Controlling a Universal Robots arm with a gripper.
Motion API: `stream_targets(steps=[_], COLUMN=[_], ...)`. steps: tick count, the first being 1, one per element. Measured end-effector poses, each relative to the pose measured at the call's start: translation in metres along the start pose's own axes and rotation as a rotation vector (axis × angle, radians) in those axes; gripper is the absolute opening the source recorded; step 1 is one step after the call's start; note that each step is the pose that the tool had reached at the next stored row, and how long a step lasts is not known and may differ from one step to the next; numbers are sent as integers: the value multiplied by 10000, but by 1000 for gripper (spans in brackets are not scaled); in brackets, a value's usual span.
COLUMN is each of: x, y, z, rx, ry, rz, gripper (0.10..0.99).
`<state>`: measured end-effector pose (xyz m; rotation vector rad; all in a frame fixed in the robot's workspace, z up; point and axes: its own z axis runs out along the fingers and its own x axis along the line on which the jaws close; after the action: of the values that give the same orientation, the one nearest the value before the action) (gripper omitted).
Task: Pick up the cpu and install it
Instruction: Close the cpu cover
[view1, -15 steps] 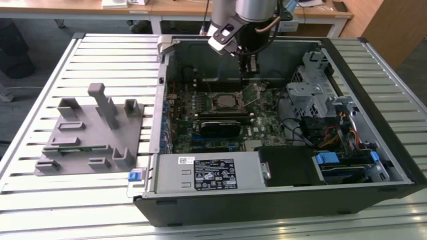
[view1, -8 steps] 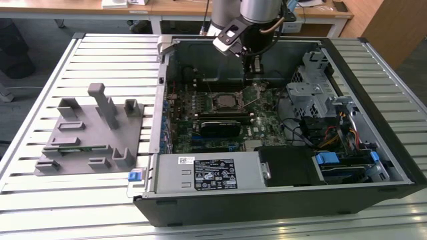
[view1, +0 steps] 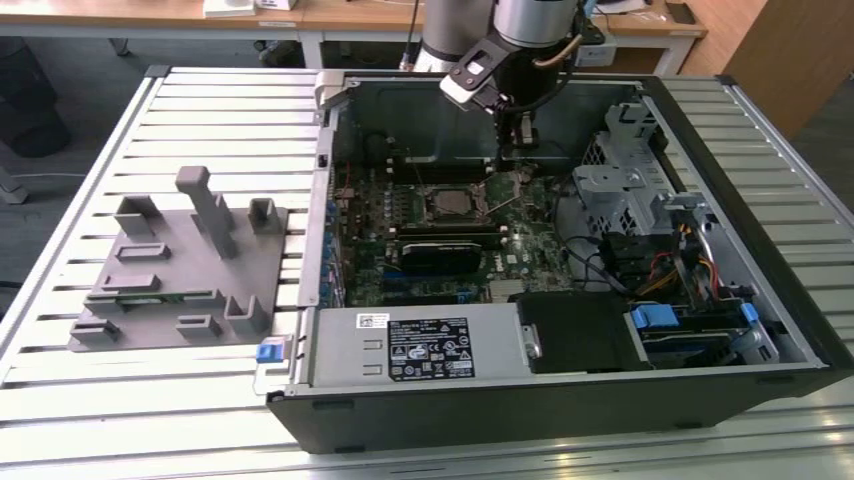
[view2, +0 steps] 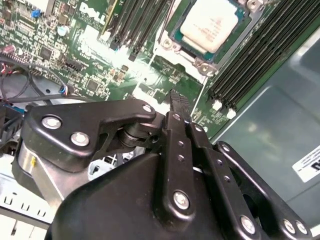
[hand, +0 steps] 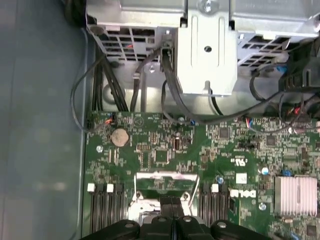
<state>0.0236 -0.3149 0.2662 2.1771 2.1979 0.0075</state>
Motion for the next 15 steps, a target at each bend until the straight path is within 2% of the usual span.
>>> stream_targets(steps=[10, 15], x=[0, 2], y=[188, 253], z=[40, 59], rx=[14, 17], ry=[14, 11], rz=[-166, -178], gripper=[106, 106])
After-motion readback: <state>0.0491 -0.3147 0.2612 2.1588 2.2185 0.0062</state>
